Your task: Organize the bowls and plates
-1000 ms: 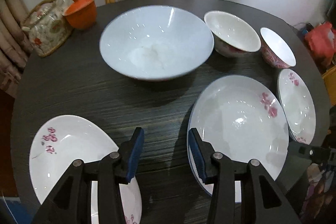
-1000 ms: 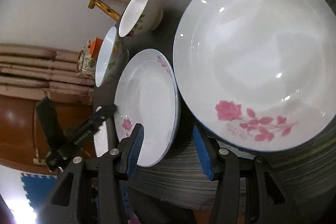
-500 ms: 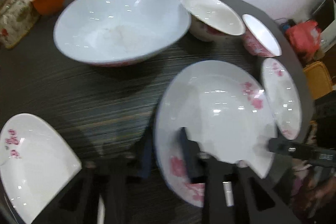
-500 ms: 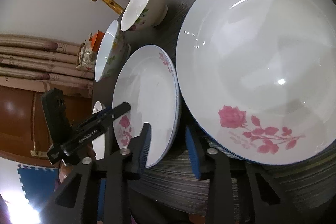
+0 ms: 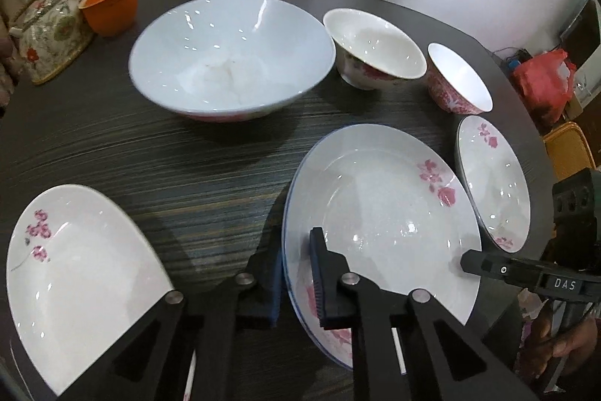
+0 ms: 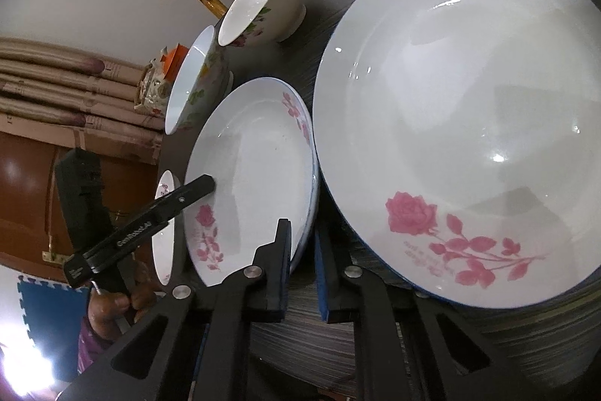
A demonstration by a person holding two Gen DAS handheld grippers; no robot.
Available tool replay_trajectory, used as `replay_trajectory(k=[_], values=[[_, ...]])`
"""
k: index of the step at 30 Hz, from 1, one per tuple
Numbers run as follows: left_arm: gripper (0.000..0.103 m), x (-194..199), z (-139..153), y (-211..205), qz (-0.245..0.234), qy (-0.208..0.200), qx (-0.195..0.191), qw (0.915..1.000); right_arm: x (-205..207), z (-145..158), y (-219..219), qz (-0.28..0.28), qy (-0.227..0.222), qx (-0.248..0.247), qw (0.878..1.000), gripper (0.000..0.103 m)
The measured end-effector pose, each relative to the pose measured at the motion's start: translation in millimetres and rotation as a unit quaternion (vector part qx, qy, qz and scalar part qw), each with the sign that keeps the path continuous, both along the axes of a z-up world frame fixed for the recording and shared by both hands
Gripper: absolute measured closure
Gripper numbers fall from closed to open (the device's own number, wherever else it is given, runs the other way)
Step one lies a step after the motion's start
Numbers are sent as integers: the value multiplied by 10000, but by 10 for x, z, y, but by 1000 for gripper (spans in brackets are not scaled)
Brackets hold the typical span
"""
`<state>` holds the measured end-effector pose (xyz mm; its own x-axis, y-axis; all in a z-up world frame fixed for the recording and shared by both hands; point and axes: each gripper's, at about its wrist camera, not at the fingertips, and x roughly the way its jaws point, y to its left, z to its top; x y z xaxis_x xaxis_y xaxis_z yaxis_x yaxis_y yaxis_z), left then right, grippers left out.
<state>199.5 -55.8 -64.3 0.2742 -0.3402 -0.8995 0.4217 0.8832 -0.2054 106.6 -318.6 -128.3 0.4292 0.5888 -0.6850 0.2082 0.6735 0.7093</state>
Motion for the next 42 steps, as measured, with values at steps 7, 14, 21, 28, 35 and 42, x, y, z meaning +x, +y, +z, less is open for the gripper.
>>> replay_trajectory(k=[7,14,21,28,35,42], values=[[90,-133,275,354,401,-235,-73,9989,34,200,178,276,-176,-11,9995,90],[90,-283,455,1055,1051,-281,-57,9940,275,433,605,801,-397,-27,9960,90],[89,-296,343,1709,1705,-149,113,9852,595,373,1289,1400,-332,44,9896,90],[87,-342,170,2048,2053,-81,67,9786,772,401,1771,1751,-379,-271,9834,91],[87,-372,22,2177,2253,-74,360,9736,896,424,2028,2018,-361,-731,9760,91],[87,-396,174,2156,2300,-469,520,9707,1001,453,2165,2106,-455,-993,9714,91]])
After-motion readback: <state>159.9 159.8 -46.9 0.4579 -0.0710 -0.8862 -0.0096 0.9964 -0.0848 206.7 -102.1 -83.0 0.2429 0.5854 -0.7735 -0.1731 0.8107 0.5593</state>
